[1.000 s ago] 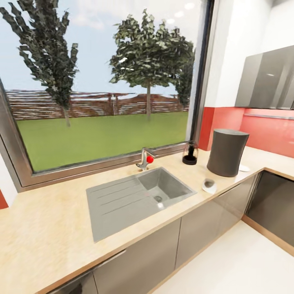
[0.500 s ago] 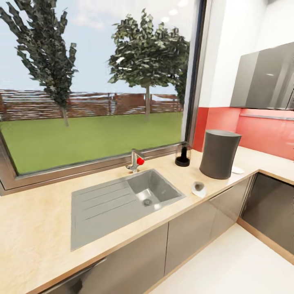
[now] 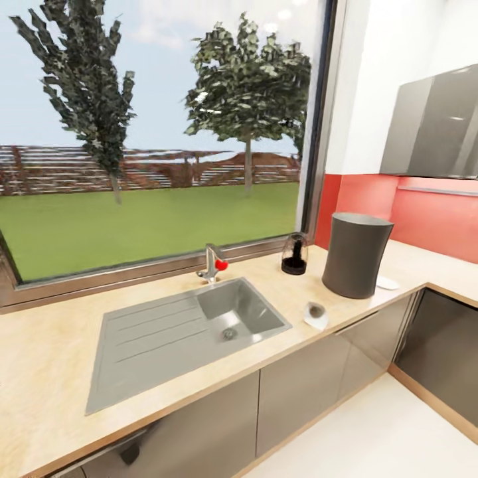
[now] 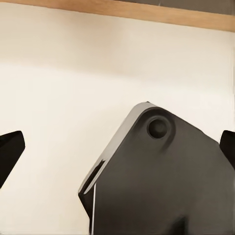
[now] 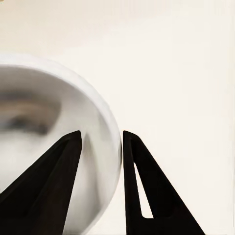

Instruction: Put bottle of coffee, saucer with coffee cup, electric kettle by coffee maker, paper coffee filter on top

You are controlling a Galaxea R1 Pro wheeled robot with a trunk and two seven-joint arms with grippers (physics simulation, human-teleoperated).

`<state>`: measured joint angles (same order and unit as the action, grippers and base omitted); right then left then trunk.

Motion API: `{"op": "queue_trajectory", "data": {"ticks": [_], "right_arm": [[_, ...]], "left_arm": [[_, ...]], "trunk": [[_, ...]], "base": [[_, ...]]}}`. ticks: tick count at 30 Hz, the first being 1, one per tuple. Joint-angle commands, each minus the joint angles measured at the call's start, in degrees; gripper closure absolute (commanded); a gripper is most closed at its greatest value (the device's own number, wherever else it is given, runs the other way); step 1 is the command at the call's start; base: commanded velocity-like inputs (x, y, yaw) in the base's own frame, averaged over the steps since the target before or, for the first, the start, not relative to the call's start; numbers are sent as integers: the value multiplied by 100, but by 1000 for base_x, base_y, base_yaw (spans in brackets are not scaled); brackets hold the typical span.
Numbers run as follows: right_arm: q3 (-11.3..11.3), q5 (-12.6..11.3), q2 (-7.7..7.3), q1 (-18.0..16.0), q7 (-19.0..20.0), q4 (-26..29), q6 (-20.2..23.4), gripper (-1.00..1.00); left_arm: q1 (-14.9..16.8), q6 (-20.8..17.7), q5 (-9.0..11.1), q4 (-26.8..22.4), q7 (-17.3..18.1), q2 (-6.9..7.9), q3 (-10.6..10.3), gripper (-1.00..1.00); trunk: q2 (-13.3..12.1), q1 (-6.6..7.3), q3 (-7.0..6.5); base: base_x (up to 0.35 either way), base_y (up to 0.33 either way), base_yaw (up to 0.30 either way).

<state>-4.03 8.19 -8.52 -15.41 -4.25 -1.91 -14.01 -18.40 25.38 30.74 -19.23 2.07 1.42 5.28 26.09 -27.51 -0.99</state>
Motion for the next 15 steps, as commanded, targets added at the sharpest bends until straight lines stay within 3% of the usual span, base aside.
{"op": "queue_trajectory", "data": {"ticks": [1,15], "right_arm": [[-40,51,-2,-6,-6,-20,-32,100],[-41,51,-2,-7,-6,-20,-32,100]], "left_arm": [[-6,2,46,-10,22,-1,6,-100],[-6,2,46,-10,22,-1,8,-100]], "trunk": [[3,-3,2],[3,-3,7]], "base": [[106,-270,233],[100,-271,41]]}}
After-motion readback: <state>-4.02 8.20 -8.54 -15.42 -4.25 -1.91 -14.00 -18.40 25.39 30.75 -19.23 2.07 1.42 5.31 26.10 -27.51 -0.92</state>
